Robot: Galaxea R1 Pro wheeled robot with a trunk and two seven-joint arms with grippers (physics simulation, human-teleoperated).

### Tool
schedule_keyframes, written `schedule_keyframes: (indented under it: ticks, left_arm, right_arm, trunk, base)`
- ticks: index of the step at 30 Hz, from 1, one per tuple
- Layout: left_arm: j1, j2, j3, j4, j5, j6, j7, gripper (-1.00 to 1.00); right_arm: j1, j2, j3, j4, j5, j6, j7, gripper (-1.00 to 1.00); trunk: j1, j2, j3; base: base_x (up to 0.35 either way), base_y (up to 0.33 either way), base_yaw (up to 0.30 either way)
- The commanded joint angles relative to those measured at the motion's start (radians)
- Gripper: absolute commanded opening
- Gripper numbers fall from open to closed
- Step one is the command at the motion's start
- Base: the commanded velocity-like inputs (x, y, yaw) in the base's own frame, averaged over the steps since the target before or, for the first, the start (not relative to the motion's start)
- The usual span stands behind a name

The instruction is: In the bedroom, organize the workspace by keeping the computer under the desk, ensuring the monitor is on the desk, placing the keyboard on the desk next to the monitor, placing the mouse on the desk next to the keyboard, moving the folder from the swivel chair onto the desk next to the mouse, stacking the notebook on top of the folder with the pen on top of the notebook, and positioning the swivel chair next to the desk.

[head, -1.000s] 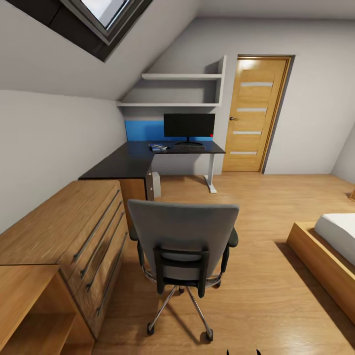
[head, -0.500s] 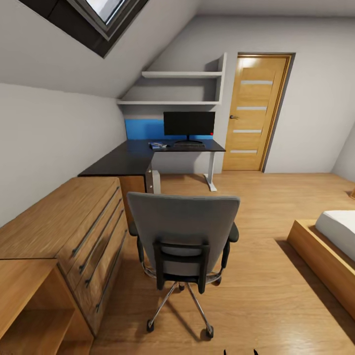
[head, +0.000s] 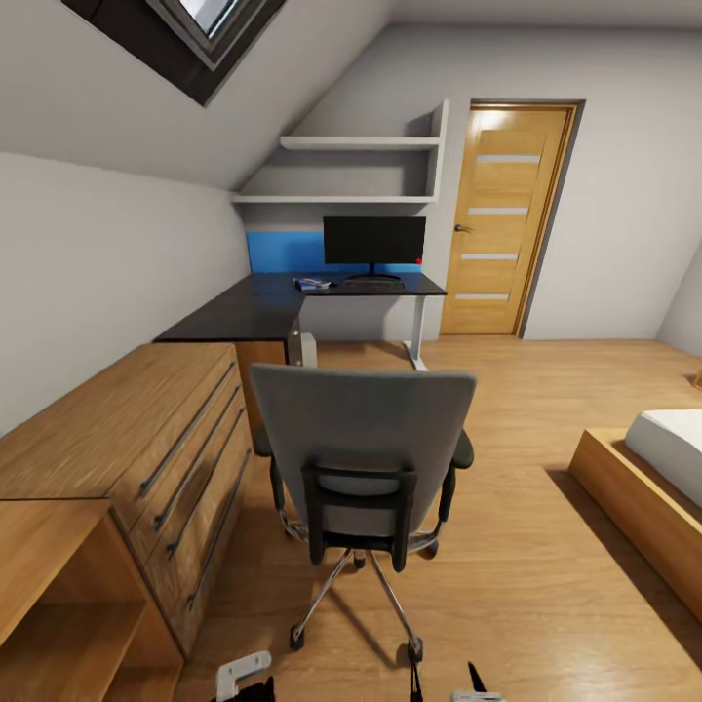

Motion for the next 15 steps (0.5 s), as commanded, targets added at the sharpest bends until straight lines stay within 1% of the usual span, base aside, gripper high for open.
schedule_keyframes:
  ticks: [1, 3, 4, 8, 9, 10, 11, 12, 13, 15]
  left_arm:
    - [-0.009, -0.001, -0.007, -0.001, 0.010, 0.000, 0.008, 1.00]
    - [-0.024, -0.006, -0.007, -0.001, 0.010, 0.009, 0.008, 1.00]
    - [-0.039, -0.012, -0.007, -0.002, 0.010, 0.021, 0.008, 1.00]
    - [-0.069, -0.025, -0.008, -0.003, 0.004, 0.052, 0.007, 1.00]
    - [-0.079, -0.034, -0.008, -0.004, -0.011, 0.063, 0.007, 1.00]
    - [-0.083, -0.041, -0.008, -0.004, -0.023, 0.068, 0.007, 1.00]
    - [-0.089, -0.055, -0.009, -0.004, -0.055, 0.073, 0.006, 1.00]
    - [-0.092, -0.062, -0.009, -0.005, -0.076, 0.075, 0.006, 1.00]
    - [-0.097, -0.074, -0.009, -0.007, -0.120, 0.078, 0.006, 1.00]
    - [-0.100, -0.085, -0.009, -0.009, -0.162, 0.079, 0.006, 1.00]
  right_arm:
    - [-0.012, 0.000, 0.005, -0.014, -0.004, 0.000, -0.012, 1.00]
    - [-0.038, 0.001, 0.000, -0.036, -0.006, 0.007, -0.018, 1.00]
    - [-0.065, 0.002, -0.008, -0.053, -0.013, 0.024, -0.023, 1.00]
    - [-0.117, 0.004, -0.027, -0.086, -0.032, 0.097, -0.029, 1.00]
    - [-0.142, 0.004, -0.033, -0.108, -0.039, 0.155, -0.031, 1.00]
    - [-0.153, 0.004, -0.035, -0.121, -0.042, 0.188, -0.032, 1.00]
    - [-0.174, 0.004, -0.039, -0.147, -0.046, 0.261, -0.034, 1.00]
    - [-0.184, 0.004, -0.040, -0.160, -0.047, 0.298, -0.035, 1.00]
    - [-0.202, 0.004, -0.043, -0.182, -0.049, 0.372, -0.038, 1.00]
    - [-0.221, 0.003, -0.045, -0.196, -0.050, 0.438, -0.043, 1.00]
  trunk:
    - [0.004, -0.008, -0.004]
    - [0.011, -0.022, -0.011]
    - [0.015, -0.029, -0.014]
    - [0.031, -0.057, -0.026]
    - [0.034, -0.064, -0.029]
    - [0.038, -0.071, -0.032]
    - [0.042, -0.078, -0.036]
    - [0.046, -0.085, -0.039]
    - [0.050, -0.092, -0.042]
    - [0.057, -0.106, -0.048]
  base:
    - [0.000, 0.000, 0.000]
    - [0.000, 0.000, 0.000]
    - [0.000, 0.000, 0.000]
    - [0.000, 0.000, 0.000]
    - [0.000, 0.000, 0.000]
    - [0.000, 0.000, 0.000]
    - [0.000, 0.000, 0.000]
    - [0.000, 0.000, 0.000]
    - [0.000, 0.000, 0.000]
    - [0.000, 0.000, 0.000]
